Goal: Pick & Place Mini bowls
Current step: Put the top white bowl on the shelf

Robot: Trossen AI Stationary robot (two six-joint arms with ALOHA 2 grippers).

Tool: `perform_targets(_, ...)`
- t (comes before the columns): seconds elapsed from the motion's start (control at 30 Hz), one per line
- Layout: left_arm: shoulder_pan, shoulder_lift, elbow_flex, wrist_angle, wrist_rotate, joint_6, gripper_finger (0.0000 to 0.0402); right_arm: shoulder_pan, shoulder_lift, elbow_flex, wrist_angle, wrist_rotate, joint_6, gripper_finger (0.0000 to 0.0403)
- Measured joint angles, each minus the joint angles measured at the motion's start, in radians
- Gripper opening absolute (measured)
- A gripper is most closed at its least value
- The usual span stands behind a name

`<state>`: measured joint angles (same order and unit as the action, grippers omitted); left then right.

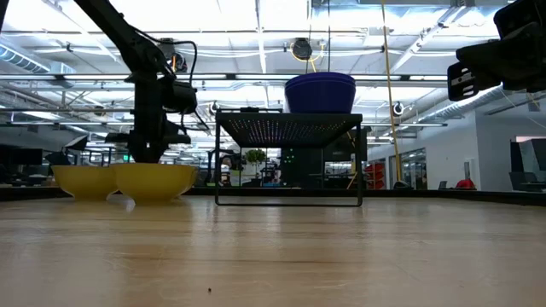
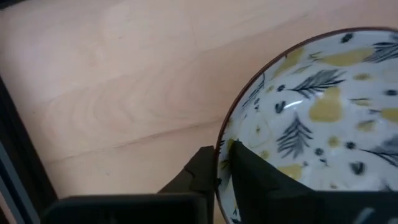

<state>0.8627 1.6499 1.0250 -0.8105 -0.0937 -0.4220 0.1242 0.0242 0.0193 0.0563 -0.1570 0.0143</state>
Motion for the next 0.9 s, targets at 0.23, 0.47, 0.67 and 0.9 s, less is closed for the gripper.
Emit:
perform_targets(0.23, -0.002, -0.023, 0.032, -0.011, 0.027, 0.016, 0.0021, 0.0, 0.0, 0.0, 0.0, 0.0, 0.0, 0.0)
perform_targets(0.47, -0.023, -0.14, 0.085, -0.007, 0.025, 0.017, 0.0008, 0.0, 0.0, 0.0, 0.0, 0.0, 0.0, 0.0)
perform_targets(0.67, -0.041, -0.244, 0.115, -0.006, 0.044, 0.016, 0.001, 0.0, 0.0, 0.0, 0.0, 0.0, 0.0, 0.0)
perform_targets(0.9, -0.08, -0.35, 0.164, -0.002, 0.048, 0.003, 0.0015, 0.0, 0.0, 0.0, 0.0, 0.0, 0.0, 0.0)
